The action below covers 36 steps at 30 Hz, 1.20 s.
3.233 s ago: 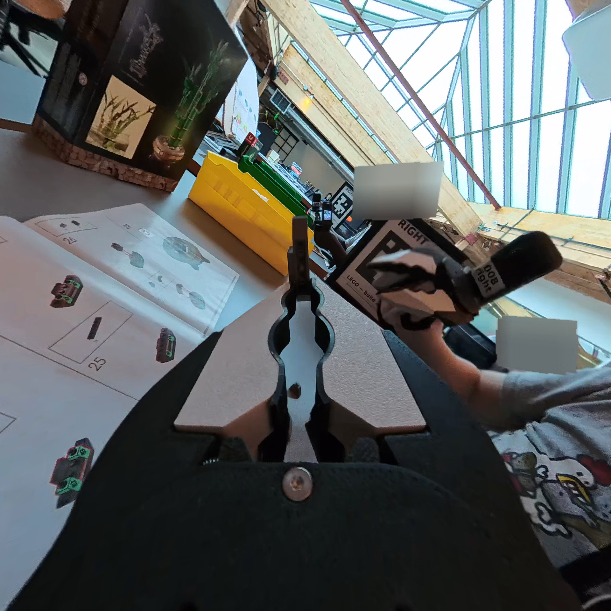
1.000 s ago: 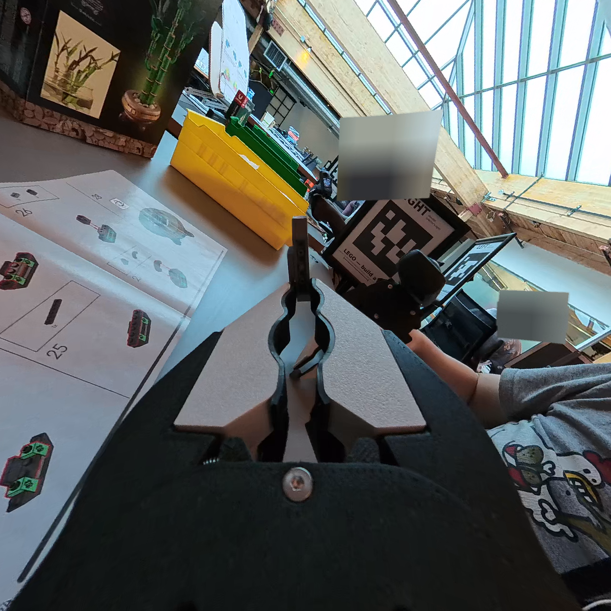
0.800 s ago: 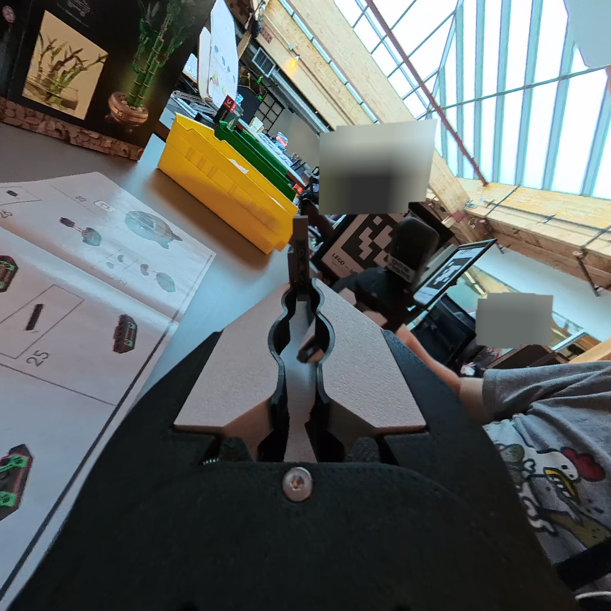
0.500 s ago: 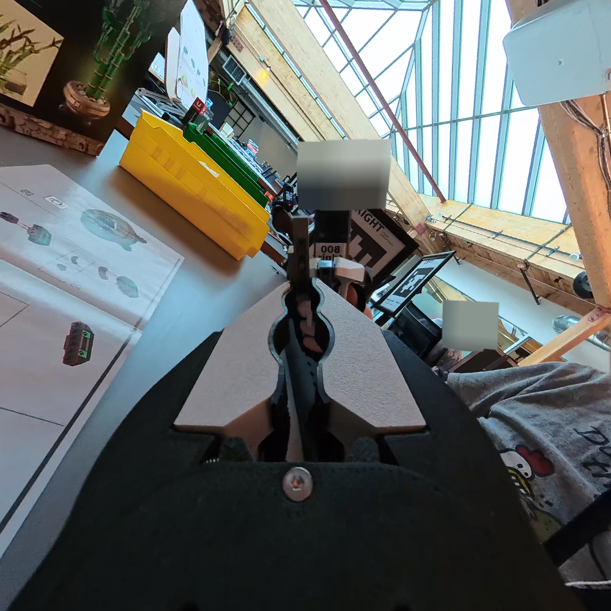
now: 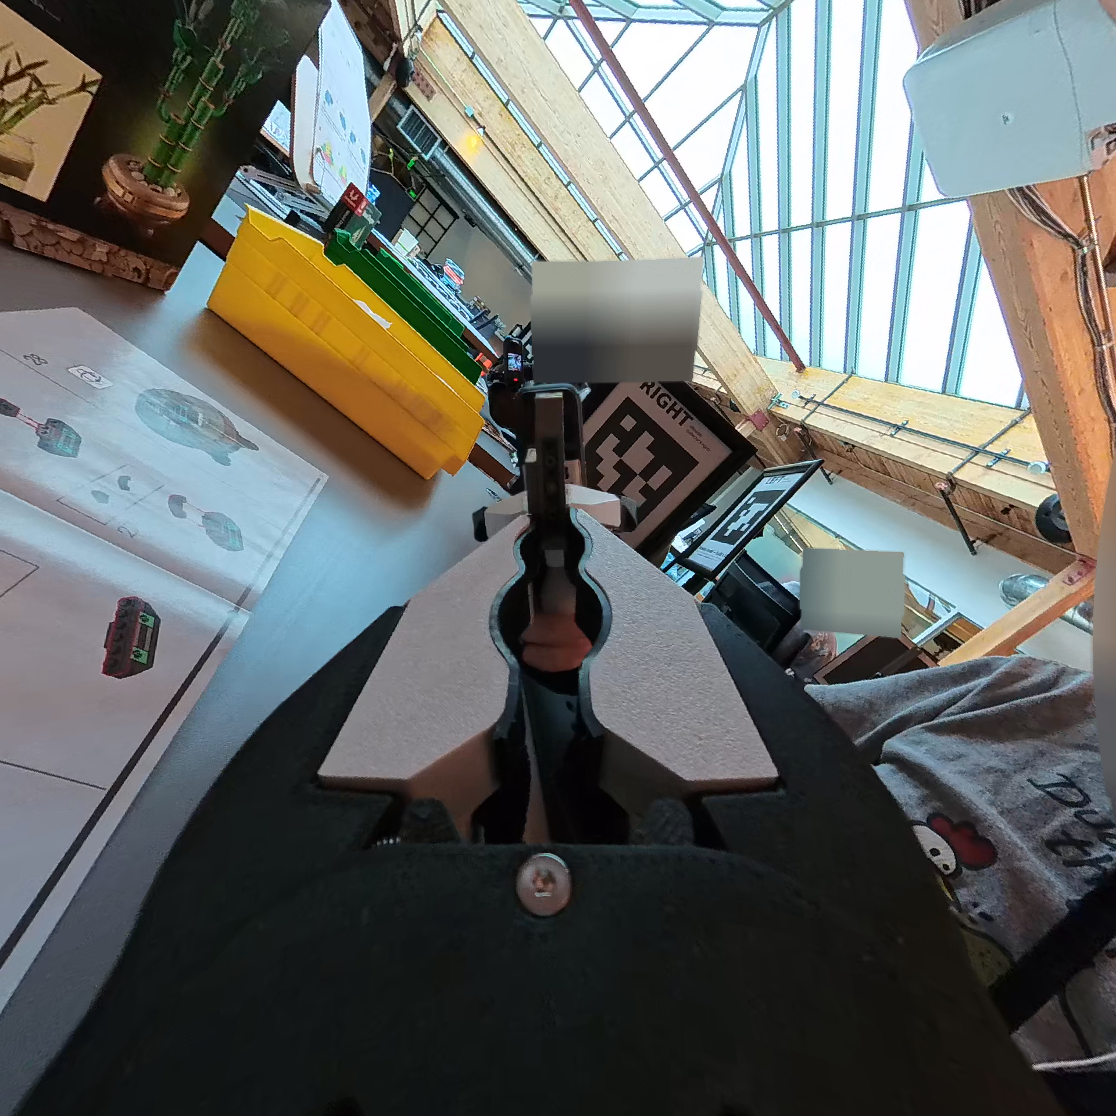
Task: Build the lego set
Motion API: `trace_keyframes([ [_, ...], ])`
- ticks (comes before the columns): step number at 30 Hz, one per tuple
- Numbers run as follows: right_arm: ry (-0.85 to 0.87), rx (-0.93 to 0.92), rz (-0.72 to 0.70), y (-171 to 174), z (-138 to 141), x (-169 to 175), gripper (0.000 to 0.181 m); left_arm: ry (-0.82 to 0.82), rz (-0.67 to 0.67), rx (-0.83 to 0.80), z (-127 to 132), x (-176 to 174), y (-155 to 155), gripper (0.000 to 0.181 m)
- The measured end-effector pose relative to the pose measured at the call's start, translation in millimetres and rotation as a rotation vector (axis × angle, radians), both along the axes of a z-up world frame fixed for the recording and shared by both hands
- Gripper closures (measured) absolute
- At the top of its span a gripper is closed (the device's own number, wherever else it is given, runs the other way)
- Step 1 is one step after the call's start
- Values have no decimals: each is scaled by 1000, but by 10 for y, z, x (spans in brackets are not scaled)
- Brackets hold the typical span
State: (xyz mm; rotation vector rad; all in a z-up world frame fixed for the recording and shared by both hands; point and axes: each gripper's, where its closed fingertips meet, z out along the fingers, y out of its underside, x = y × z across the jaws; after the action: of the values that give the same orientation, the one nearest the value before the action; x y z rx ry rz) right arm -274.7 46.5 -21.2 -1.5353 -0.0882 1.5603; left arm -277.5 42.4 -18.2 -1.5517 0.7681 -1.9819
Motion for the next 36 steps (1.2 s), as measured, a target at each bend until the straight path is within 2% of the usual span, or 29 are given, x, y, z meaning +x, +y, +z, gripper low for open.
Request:
trace_keyframes([
  [8,93,-14,-1,23,-2,6,176,25,10,7,-42,3,21,176],
  [16,72,14,-16,29,-21,9,176,36,15,0,-61,6,29,176],
  [22,-64,71,-55,30,-42,-6,175,61,18,31,-71,-1,24,176],
  [36,12,74,-3,-16,-30,-35,175,52,-15,42,-54,-19,-15,176],
])
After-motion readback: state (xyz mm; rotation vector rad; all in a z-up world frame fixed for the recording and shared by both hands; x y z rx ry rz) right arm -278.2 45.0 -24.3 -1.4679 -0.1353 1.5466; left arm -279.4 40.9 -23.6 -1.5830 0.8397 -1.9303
